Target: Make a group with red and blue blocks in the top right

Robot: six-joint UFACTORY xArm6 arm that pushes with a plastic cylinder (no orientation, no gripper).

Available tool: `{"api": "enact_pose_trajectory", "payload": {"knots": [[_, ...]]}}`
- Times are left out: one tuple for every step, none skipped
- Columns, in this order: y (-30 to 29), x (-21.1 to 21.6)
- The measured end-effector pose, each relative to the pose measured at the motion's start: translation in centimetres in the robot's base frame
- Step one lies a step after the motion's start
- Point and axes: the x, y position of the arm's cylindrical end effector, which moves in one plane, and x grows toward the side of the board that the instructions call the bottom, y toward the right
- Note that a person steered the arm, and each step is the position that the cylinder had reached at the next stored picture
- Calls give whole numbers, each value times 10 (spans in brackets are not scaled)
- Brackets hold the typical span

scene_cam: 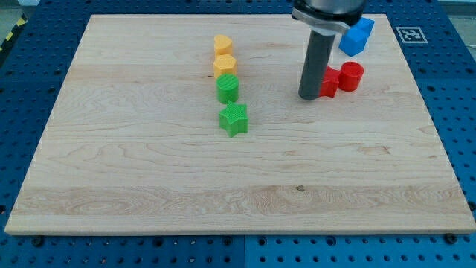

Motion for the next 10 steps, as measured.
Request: {"api": "enact_pose_trajectory", "payload": {"knots": [[9,3],[17,2],[17,-5],[17,-19],[19,-30],[24,-34],[29,-41],[34,-55],[40,-69],[45,-80]]}}
